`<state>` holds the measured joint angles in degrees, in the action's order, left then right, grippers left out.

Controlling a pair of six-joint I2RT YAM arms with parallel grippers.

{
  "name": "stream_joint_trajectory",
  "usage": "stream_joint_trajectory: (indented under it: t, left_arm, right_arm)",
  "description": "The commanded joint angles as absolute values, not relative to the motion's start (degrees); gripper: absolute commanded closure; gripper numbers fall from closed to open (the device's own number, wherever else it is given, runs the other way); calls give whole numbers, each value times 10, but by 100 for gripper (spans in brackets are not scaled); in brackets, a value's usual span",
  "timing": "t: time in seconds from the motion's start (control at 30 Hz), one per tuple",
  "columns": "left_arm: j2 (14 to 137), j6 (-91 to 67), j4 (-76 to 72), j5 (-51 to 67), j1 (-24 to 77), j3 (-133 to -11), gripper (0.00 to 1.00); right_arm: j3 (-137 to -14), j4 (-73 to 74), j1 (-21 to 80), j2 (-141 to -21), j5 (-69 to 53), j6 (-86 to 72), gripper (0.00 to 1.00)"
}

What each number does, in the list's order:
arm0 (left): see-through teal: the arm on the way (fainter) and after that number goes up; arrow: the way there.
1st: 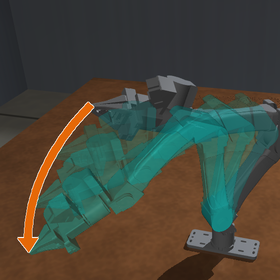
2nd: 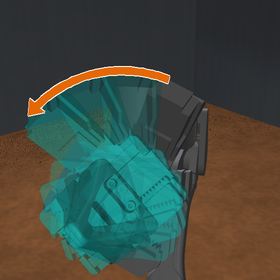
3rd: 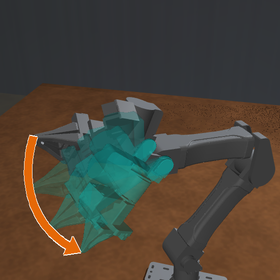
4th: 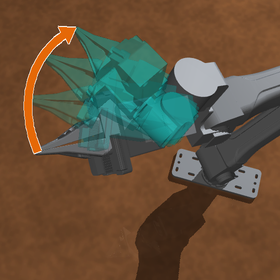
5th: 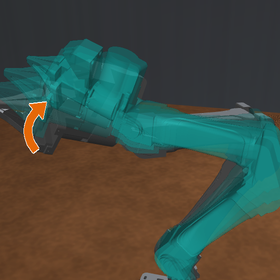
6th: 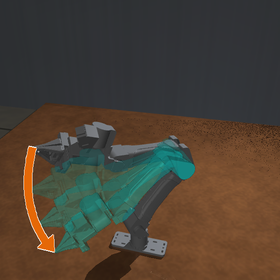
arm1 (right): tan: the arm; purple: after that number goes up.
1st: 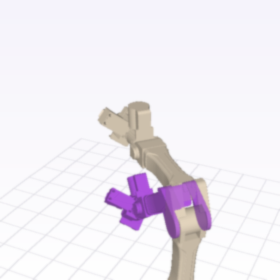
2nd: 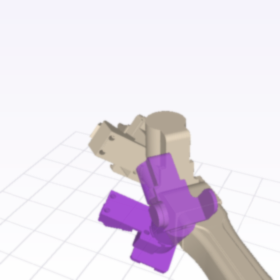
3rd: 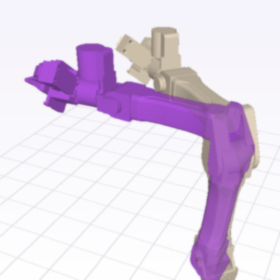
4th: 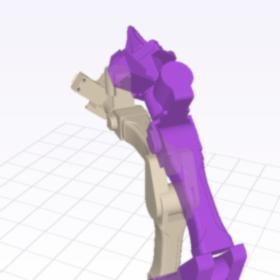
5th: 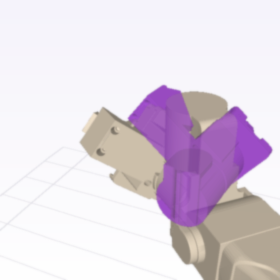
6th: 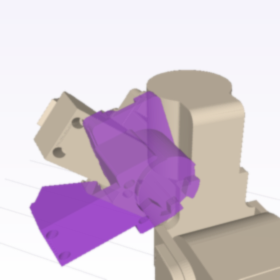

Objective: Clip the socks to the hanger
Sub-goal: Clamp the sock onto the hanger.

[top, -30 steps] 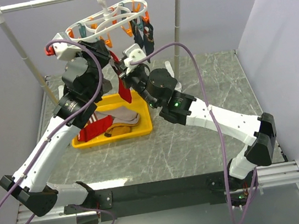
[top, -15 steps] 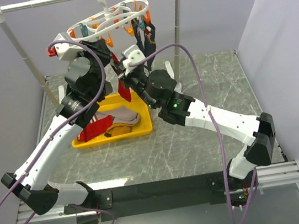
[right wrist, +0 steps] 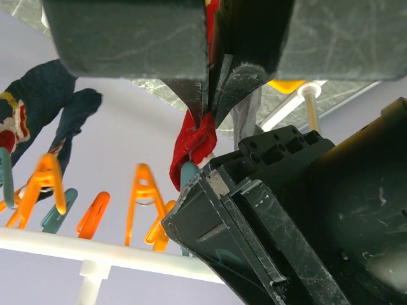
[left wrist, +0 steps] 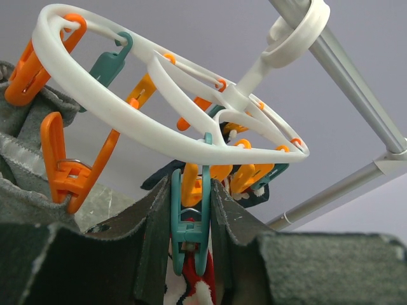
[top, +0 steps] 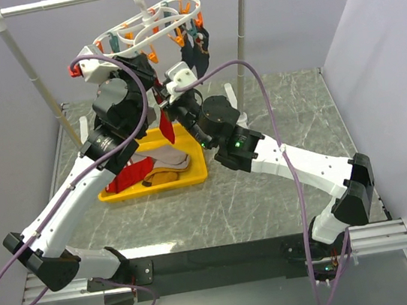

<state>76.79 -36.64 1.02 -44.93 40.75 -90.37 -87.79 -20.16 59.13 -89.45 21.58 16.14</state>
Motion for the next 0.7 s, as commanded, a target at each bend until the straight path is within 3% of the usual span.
stream_joint_trajectory:
  t: [0.0,0.67]
  left_arm:
    - [762,-357,-19,-458,412,-916,75]
    - [748,-342,-22,-459,417,-890,75]
  right_arm:
    - [-891,-232,597,-898,216,161,100]
    - [-914,-242,599,-903,246,207,100]
